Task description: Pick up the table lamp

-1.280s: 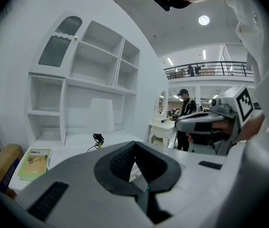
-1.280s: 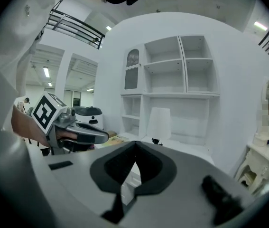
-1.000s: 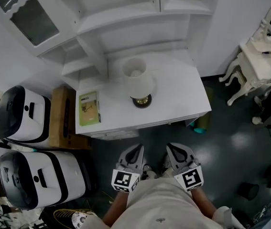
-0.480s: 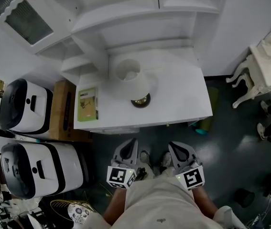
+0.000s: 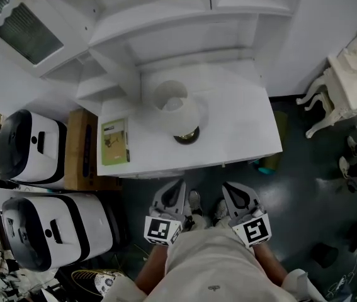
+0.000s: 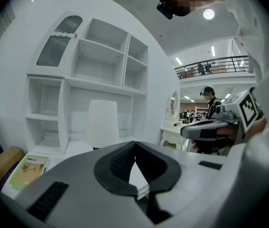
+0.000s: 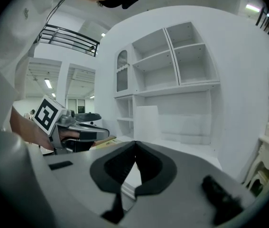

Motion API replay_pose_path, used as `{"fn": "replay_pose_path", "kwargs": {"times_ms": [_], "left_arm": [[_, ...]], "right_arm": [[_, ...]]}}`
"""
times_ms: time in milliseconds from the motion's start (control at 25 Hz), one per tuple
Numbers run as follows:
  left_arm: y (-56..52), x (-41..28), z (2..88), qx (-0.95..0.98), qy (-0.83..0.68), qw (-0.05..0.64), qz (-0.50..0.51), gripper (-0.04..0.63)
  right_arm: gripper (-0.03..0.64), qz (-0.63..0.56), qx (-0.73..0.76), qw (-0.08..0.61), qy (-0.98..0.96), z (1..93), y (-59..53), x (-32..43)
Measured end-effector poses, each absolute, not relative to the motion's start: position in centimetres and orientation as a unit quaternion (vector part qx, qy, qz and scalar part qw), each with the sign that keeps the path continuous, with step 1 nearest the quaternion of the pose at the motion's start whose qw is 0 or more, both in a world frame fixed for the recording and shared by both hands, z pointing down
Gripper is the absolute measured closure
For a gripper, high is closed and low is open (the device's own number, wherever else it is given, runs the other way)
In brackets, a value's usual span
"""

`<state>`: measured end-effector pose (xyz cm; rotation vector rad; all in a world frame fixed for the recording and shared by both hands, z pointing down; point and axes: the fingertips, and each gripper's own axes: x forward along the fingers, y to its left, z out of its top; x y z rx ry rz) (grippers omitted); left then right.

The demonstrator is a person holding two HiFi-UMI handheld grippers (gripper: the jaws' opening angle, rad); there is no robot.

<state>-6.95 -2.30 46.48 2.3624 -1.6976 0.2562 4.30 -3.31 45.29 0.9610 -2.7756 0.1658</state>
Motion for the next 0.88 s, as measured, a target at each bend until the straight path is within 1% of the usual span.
{"fn": "replay_pose_path", "kwargs": {"times_ms": [160, 560, 600, 760, 880], "left_arm": [[-3.6, -8.0, 47.1, 0.814, -0.566, 0.098, 0.087, 0.586], [-6.7, -10.7, 50.3, 0.826, -0.546, 0.102, 0.095, 0.584], [-7.0, -10.9, 50.6, 0.827, -0.544, 0.101, 0.098, 0.577], [-8.2, -11.8, 52.4, 0.832, -0.535, 0.104, 0.107, 0.477], [-9.2, -12.6, 54.0, 0.832, -0.533, 0.109, 0.107, 0.437]], "right_arm": [[0.604, 0.053, 0.337, 0.101, -0.934, 45.3, -4.3, 3.2], [0.604, 0.068, 0.384, 0.132, -0.911, 46.5, -5.3, 2.1], [0.604, 0.070, 0.390, 0.135, -0.908, 46.6, -5.4, 2.1], [0.604, 0.077, 0.412, 0.151, -0.895, 47.4, -5.6, 2.4], [0.604, 0.078, 0.427, 0.167, -0.885, 48.0, -5.5, 2.6]]}}
